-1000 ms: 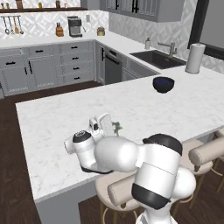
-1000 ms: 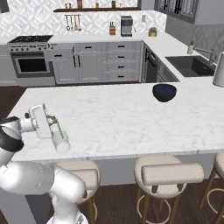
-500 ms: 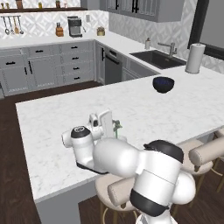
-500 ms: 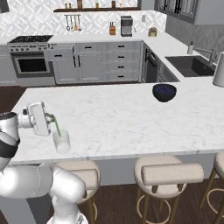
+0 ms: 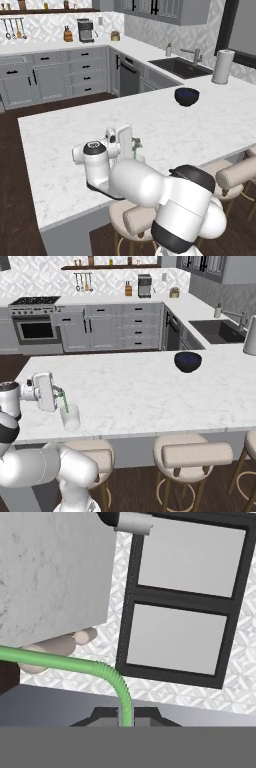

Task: Take a straw from the drawer in front and place it inside the glass cup on the dining counter.

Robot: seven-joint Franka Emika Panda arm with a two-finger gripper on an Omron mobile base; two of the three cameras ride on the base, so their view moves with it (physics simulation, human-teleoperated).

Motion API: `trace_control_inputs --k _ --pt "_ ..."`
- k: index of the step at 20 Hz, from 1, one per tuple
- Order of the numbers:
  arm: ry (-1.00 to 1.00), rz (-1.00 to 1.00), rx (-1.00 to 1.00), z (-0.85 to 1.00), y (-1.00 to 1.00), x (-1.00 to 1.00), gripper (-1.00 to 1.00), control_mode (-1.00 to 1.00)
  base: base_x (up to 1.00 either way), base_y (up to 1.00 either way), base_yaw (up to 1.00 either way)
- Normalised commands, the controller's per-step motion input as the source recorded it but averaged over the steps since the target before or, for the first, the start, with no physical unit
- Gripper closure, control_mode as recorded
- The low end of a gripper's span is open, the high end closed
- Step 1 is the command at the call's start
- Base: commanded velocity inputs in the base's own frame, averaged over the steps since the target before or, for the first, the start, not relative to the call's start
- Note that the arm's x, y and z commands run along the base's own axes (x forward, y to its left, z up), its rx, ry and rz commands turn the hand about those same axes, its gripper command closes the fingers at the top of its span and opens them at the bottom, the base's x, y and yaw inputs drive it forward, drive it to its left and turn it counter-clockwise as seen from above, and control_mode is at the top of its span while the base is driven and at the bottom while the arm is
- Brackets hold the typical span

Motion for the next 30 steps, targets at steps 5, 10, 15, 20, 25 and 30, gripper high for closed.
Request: trace_control_inputs --k 5,10,15,20,25,30 --pt "0.0 -0.07 0.0 -0.23 -0.03 0.0 1.0 -1.0 0.0 0.0 0.0" --pt "0.01 -0.06 0.0 -0.19 0.0 0.0 1.0 -1.0 0.0 0.0 0.0" --pt "0.0 -0.06 0.0 -0.1 0.0 0.0 -1.0 -1.0 0.0 0.0 0.0" --pt "0.0 -0.04 0.0 0.0 0.0 0.0 -1.0 -1.0 0.0 0.0 0.0" --pt "0.0 -0.01 0.03 0.0 0.0 -0.07 -1.0 -1.0 0.0 0.0 0.0" --pt "0.02 -0.01 0.15 0.0 0.0 -0.01 -1.0 -1.0 0.0 0.0 0.0"
